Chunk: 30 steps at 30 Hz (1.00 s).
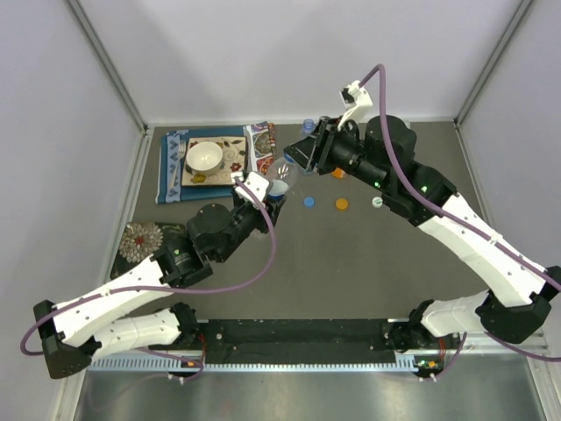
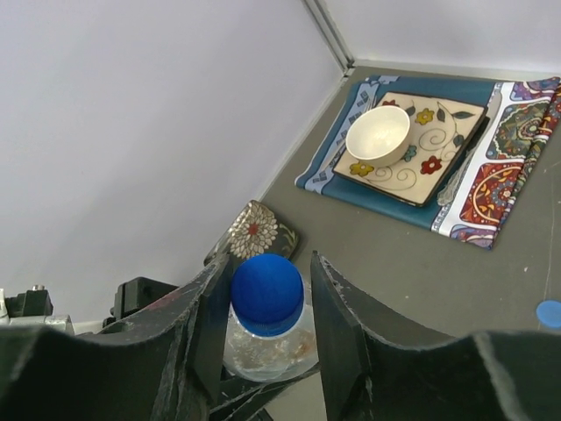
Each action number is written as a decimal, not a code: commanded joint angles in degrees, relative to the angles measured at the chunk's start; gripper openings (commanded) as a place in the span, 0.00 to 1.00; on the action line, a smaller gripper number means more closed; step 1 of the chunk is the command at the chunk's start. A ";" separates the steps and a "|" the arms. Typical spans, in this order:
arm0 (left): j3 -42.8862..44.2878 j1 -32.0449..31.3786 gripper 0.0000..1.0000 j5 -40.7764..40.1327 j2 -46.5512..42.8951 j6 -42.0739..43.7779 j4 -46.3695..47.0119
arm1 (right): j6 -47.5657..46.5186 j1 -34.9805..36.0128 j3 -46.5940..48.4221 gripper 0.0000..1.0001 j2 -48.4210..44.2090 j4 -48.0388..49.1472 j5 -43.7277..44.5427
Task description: Unscrew the bottle caps
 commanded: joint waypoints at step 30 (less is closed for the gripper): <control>2.13 16.64 0.48 81.70 -2.28 -28.28 16.18 | -24.34 -5.36 -8.27 0.00 -10.64 5.70 -67.77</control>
